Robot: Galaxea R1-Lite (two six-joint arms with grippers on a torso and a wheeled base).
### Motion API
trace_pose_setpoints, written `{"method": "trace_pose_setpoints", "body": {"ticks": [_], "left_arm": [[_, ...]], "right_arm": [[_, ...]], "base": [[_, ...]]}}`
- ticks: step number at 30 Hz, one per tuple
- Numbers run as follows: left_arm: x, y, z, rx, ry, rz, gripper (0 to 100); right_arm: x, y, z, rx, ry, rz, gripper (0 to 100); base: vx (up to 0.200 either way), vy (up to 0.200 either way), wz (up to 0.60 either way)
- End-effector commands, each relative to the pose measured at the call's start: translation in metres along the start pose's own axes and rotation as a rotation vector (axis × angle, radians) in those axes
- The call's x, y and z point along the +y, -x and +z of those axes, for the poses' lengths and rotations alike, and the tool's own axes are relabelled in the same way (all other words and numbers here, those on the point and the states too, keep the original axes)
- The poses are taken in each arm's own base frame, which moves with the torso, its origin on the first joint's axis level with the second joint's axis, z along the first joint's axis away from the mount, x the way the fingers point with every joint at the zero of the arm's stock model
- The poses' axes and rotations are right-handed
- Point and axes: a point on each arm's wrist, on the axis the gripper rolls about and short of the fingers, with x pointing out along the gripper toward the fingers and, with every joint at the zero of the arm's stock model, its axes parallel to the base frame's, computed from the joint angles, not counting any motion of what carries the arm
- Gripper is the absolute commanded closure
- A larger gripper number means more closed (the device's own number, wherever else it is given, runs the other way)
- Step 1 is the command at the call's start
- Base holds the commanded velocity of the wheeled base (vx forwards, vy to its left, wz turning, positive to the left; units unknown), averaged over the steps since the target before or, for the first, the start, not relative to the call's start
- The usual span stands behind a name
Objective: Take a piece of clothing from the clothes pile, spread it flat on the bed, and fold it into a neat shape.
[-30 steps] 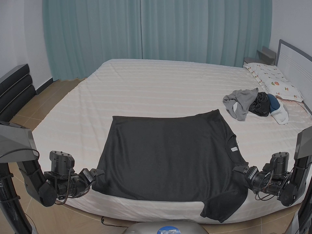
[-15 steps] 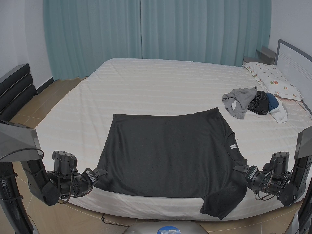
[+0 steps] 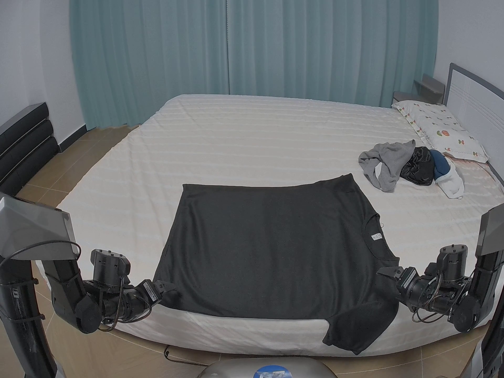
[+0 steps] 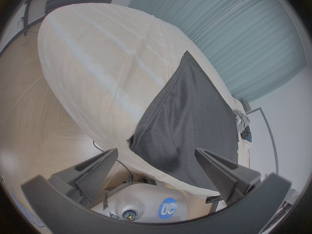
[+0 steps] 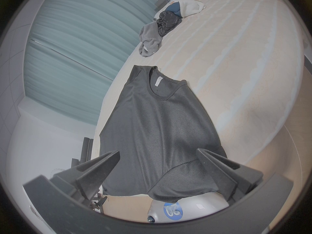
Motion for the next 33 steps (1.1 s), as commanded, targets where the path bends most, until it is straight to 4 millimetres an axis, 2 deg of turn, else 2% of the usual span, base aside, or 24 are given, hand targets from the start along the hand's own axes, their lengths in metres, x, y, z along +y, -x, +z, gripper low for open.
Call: {"method": "trace_pose_setpoints", "body": {"ticks": [1,2,8,13,18,33], "left_arm": [[0.004,-0.005,-0.002,0.007,-0.008,0.025,0],[0.005,-0.007,-0.002,0.004,-0.022,0.026,100],[0.008,-0.010,-0.003,-0.031,-0.054,0.016,100],[0.018,-0.003,-0.011,-0.025,-0.077,0.069,100],[0.020,0.011,-0.004,-0.059,-0.103,0.072,100],[0.024,0.017,-0.006,-0.050,-0.144,0.087,100]], "right_arm": [[0.000,-0.001,0.000,0.001,-0.001,-0.001,0],[0.000,-0.001,0.000,0.001,-0.001,0.001,0],[0.000,-0.001,0.001,-0.004,-0.005,0.000,0],[-0.002,-0.001,0.004,-0.013,-0.011,-0.002,0],[-0.002,-0.001,0.004,-0.014,-0.012,-0.003,0],[-0.002,-0.001,0.004,-0.014,-0.013,-0.004,0]], "base": [[0.000,0.000,0.00],[0.000,0.000,0.00],[0.000,0.000,0.00],[0.000,0.000,0.00],[0.000,0.000,0.00],[0.000,0.000,0.00]]}}
